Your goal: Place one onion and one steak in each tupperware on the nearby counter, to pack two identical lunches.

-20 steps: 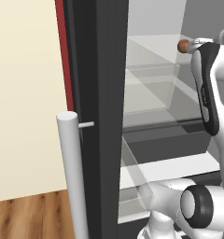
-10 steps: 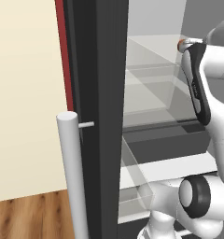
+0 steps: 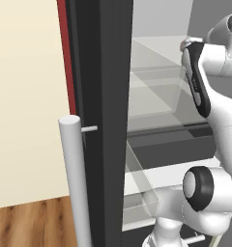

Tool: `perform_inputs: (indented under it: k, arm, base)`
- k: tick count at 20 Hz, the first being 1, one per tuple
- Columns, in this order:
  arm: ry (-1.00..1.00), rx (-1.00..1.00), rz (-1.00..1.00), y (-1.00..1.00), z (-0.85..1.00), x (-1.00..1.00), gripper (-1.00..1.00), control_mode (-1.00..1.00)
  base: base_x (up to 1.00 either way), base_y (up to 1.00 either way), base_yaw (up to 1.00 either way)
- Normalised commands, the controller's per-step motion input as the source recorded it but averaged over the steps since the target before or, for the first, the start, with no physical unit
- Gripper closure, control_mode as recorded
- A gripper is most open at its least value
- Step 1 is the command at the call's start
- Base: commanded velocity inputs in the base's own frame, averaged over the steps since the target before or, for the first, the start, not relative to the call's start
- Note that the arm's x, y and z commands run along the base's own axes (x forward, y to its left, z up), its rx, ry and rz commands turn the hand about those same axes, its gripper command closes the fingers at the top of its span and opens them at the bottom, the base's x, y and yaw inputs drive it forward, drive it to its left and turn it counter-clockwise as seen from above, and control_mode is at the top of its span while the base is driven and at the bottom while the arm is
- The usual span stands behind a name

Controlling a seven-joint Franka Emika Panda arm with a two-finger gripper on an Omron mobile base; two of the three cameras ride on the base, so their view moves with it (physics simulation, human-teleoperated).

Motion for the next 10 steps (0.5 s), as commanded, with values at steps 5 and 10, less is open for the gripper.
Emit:
perform_inputs:
  k: [5,10]
  arm:
    - [0.02,0.00,0.00,-0.24,0.00,0.31,-1.00,-1.00]
    - [0.03,0.00,0.00,-0.09,0.00,0.39,-1.00,-1.00]
  base:
    - [0.00,0.00,0.00]
    - [0.00,0.00,0.00]
